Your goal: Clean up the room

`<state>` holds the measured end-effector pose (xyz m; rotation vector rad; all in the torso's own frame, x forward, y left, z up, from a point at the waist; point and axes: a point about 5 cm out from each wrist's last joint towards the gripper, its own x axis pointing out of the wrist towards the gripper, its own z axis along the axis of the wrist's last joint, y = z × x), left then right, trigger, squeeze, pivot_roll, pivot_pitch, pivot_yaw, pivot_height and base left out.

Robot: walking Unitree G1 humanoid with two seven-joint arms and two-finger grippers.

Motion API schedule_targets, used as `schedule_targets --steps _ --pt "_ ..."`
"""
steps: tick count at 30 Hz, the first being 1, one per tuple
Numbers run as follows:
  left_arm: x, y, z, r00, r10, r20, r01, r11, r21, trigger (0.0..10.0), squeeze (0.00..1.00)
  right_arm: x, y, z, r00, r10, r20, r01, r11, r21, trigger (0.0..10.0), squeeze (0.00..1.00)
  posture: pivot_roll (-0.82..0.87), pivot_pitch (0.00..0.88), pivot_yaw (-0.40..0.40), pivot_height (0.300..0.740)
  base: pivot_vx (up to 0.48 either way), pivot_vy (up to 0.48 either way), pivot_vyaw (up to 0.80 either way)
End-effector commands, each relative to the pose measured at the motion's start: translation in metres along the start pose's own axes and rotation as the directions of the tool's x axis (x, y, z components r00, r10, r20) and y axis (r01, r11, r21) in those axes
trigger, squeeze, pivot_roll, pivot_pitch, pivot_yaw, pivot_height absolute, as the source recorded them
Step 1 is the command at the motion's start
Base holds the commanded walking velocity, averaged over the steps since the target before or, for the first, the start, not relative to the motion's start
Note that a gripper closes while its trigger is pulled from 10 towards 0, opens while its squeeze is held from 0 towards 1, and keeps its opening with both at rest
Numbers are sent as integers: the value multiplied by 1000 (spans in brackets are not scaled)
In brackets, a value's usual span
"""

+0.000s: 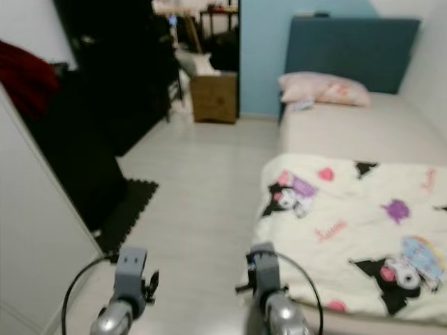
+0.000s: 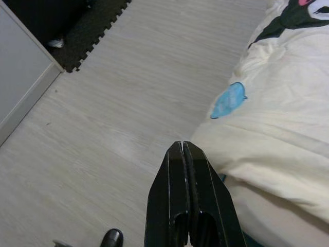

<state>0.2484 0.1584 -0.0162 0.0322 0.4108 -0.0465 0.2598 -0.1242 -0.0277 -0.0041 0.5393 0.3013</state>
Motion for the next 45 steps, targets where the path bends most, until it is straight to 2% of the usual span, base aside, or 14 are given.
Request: schedule_targets --steps 1,30,33,39,45 --pt "-2 -1 -5 1000 0 -20 0 1000 -2 10000 0 -1 -3 -2 1000 -10 -10 10 1000 8 10000 0 -30 0 17 732 0 -480 0" --pt "-2 1 -7 1000 -7 -30 7 1000 7 10000 0 -1 -1 -2 1000 -6 -13 6 1000 16 10000 0 -33 0 21 732 0 -480 0" --pt "-3 -3 -6 999 -27 -20 26 997 -67 10000 0 -1 -1 -3 1000 -8 -13 8 1000 19 10000 0 -34 0 20 732 0 440 0" --pt "-4 -2 -7 1000 -19 -21 18 999 -51 10000 0 -1 -1 -3 1000 -6 -14 7 1000 17 10000 0 -33 0 18 732 0 480 0" --pt "-5 0 -7 1000 -8 -14 7 1000 -28 10000 0 -1 0 -3 1000 -3 -10 3 1000 20 10000 0 -32 0 20 732 0 0 0"
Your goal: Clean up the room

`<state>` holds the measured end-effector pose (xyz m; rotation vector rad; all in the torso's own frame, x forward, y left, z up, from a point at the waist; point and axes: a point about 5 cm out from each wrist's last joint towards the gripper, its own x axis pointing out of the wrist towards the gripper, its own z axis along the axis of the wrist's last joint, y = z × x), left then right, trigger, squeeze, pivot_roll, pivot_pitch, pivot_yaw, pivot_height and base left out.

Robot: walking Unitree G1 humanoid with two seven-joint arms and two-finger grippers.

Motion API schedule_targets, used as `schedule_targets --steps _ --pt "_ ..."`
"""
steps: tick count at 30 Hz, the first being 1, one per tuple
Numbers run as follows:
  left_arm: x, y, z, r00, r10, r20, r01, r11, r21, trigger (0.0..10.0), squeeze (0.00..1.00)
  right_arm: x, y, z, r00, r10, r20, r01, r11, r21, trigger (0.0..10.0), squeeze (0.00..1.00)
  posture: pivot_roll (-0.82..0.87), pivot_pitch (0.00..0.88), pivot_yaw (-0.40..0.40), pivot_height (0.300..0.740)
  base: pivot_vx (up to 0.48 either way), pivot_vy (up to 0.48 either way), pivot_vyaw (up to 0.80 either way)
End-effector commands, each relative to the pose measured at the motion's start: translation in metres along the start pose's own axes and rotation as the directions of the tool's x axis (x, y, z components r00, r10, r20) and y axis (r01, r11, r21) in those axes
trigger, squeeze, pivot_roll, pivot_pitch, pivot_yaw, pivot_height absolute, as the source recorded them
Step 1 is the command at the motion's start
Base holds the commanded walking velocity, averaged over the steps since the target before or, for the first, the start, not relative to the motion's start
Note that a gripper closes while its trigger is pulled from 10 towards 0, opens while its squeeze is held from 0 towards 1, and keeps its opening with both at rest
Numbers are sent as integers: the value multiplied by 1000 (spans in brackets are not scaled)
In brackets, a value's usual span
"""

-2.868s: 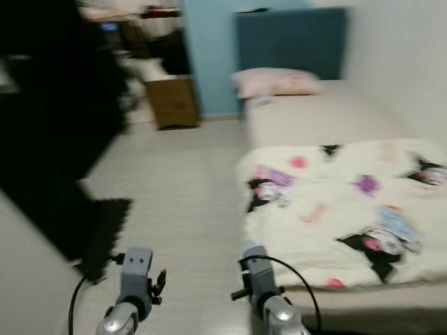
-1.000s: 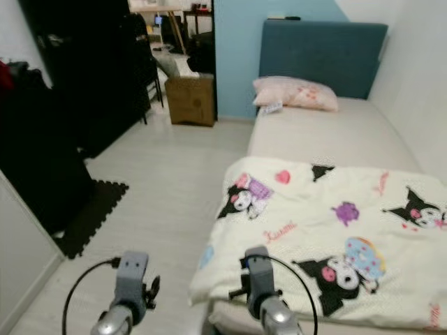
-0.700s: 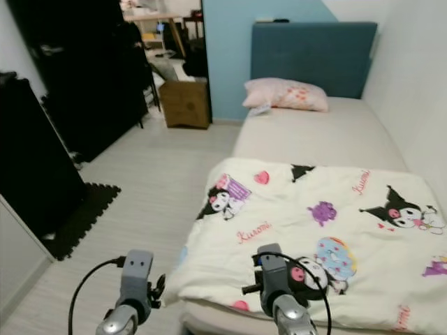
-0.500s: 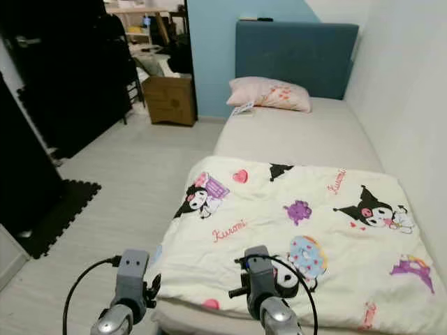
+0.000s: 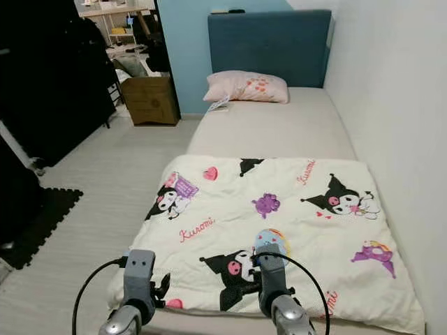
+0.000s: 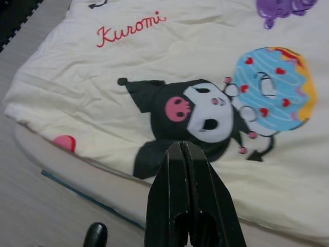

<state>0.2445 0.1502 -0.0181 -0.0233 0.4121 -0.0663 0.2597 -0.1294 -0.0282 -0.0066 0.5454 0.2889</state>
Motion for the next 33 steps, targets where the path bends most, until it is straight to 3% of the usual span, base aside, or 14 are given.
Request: schedule_targets --steps 1,13,33 --pt "-2 9 -4 1000 24 -16 -24 999 25 10000 0 1 5 -2 1000 10 -4 -10 1000 19 10000 0 -32 0 19 732 0 0 0" --pt "-2 12 -2 999 30 -11 -30 998 50 10000 0 1 6 -2 1000 13 -5 -13 999 34 10000 0 -32 0 23 732 0 0 0" --pt "-2 12 3 998 46 33 -47 998 51 10000 0 2 7 0 1000 31 2 -31 999 45 10000 0 -35 0 22 732 0 0 -766"
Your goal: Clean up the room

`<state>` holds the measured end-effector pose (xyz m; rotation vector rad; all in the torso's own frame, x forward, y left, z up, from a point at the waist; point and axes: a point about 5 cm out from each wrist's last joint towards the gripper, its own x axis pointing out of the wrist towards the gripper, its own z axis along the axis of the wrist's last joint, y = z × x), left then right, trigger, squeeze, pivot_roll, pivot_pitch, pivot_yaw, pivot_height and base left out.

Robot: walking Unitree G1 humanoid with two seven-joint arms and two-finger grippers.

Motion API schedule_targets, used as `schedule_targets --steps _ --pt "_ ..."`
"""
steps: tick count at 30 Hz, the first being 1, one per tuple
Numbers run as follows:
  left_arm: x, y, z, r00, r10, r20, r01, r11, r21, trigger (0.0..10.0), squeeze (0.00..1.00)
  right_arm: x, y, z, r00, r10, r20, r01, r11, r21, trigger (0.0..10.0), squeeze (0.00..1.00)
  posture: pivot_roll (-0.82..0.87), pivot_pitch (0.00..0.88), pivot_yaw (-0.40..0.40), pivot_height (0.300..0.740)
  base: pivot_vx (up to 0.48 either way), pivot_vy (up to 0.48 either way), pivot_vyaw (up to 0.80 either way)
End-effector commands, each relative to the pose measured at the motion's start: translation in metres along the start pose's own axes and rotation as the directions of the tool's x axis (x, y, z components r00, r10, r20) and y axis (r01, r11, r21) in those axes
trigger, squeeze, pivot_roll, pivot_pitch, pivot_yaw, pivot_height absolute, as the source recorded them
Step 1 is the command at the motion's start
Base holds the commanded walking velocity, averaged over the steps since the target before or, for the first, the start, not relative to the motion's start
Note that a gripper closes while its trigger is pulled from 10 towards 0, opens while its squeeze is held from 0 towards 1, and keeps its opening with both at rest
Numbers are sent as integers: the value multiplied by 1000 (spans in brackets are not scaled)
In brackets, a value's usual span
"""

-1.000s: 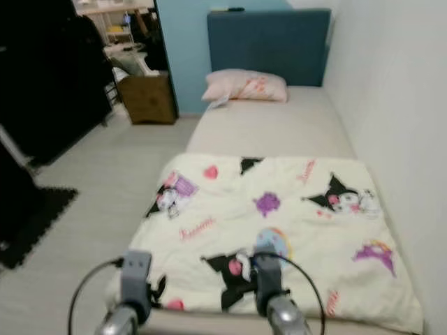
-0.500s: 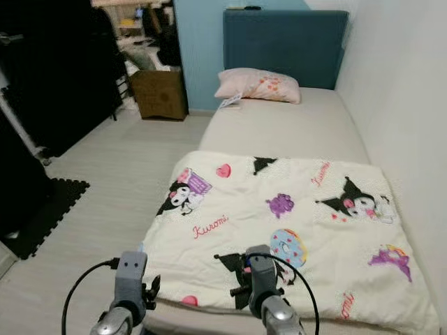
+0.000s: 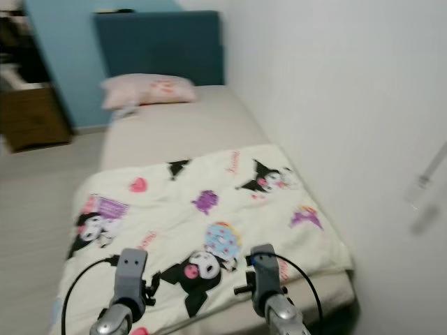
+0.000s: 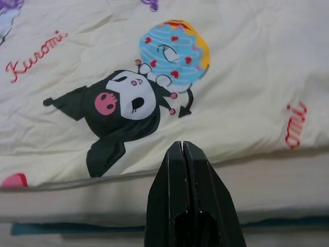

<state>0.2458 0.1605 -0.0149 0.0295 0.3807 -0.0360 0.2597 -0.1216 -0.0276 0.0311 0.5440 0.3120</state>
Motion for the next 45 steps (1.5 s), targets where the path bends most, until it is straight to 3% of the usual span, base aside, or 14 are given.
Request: schedule_targets --steps 1,14,21,24,45 --pt "-1 2 -1 1000 7 1 -7 1000 6 10000 0 0 -1 -1 1000 -1 -4 2 1000 16 10000 0 -35 0 22 732 0 0 -800" --pt "-2 2 1 999 27 38 -27 1000 10 10000 0 0 0 0 1000 7 -5 -7 1000 -2 10000 0 -31 0 15 732 0 0 -35" --pt "-3 1 4 997 43 68 -43 999 -4 10000 0 1 1 2 1000 12 1 -12 1000 -9 10000 0 -30 0 15 732 0 -480 0" --pt "-4 2 5 995 66 76 -62 997 -53 10000 0 1 0 3 1000 14 5 -13 1000 -26 10000 0 -33 0 11 732 0 0 0" --pt "-6 7 4 995 47 90 -43 998 -45 10000 0 5 0 16 999 -4 53 6 999 -32 10000 0 -35 0 12 732 0 0 0"
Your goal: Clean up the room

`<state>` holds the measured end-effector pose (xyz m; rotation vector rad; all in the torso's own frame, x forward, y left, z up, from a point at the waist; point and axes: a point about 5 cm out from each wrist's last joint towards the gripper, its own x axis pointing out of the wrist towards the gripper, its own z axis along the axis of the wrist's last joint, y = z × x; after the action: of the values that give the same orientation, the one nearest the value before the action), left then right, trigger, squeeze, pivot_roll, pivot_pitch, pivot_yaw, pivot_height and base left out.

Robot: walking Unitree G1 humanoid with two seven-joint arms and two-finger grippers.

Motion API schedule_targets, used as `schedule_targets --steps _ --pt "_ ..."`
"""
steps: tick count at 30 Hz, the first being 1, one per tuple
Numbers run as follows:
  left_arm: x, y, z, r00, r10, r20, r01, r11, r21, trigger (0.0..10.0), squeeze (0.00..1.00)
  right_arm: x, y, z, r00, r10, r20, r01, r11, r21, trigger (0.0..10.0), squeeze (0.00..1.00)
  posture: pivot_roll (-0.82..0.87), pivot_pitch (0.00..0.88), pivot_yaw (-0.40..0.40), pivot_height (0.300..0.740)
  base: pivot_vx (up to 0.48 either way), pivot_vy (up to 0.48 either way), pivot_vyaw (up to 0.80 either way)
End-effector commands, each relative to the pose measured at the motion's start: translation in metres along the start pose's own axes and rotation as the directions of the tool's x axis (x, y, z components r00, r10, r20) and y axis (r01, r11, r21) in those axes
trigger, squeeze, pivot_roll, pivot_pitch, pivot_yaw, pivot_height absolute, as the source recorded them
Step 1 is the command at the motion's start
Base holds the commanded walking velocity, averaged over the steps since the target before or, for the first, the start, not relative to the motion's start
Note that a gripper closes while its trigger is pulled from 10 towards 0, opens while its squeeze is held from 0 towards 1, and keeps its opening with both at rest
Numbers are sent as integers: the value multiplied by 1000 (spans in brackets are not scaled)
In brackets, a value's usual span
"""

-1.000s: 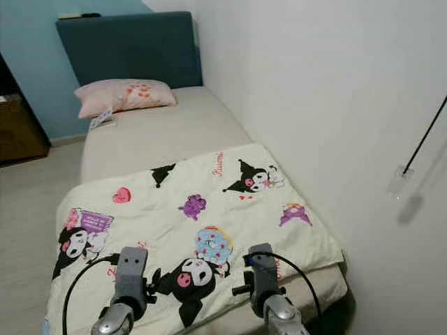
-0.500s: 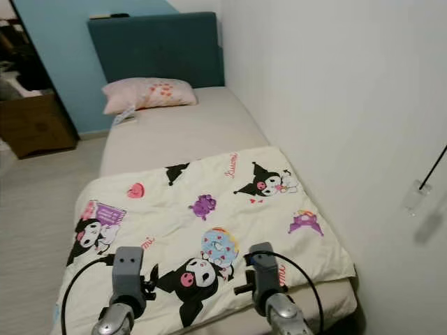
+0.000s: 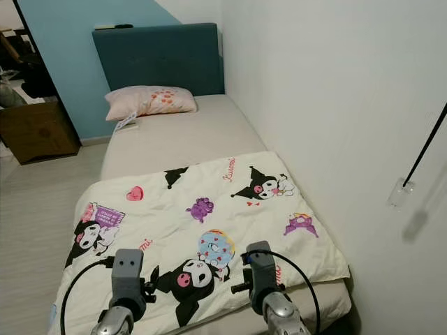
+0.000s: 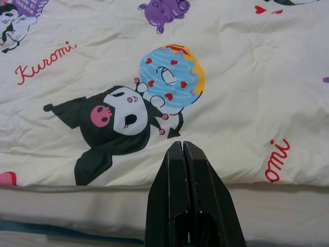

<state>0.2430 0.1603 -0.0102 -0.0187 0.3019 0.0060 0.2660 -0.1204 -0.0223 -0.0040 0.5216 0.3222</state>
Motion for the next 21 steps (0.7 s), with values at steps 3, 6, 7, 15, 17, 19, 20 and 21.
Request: schedule_targets --steps 3,6,7,15,17,19,20,21 --pt "-2 12 7 998 37 48 -38 999 6 10000 0 2 1 9 999 4 42 -5 1000 9 10000 0 -35 0 14 732 0 0 0" --pt "-2 14 8 997 48 58 -49 999 3 10000 0 3 2 9 999 12 41 -13 1000 3 10000 0 -34 0 13 728 0 0 0" --pt "-2 14 8 997 48 58 -49 999 3 10000 0 3 2 9 999 12 41 -13 1000 3 10000 0 -34 0 13 728 0 0 0" --pt "-4 19 8 996 70 59 -70 998 2 10000 0 3 6 9 999 32 42 -33 999 3 10000 0 -26 0 10 698 0 0 0" --pt "-4 20 8 996 73 60 -73 997 2 10000 0 3 6 9 998 36 42 -36 999 3 10000 0 -25 0 10 693 0 0 0" --pt "-5 21 7 995 86 57 -86 996 -2 10000 0 3 7 9 998 47 42 -47 999 2 10000 0 -23 0 9 678 0 0 0" --pt "-5 21 6 994 88 57 -88 996 -1 10000 0 3 8 9 998 49 42 -49 999 2 10000 0 -22 0 8 673 0 0 0" --pt "-5 21 6 994 88 57 -88 996 -1 10000 0 3 8 9 998 49 42 -49 999 2 10000 0 -22 0 8 673 0 0 0"
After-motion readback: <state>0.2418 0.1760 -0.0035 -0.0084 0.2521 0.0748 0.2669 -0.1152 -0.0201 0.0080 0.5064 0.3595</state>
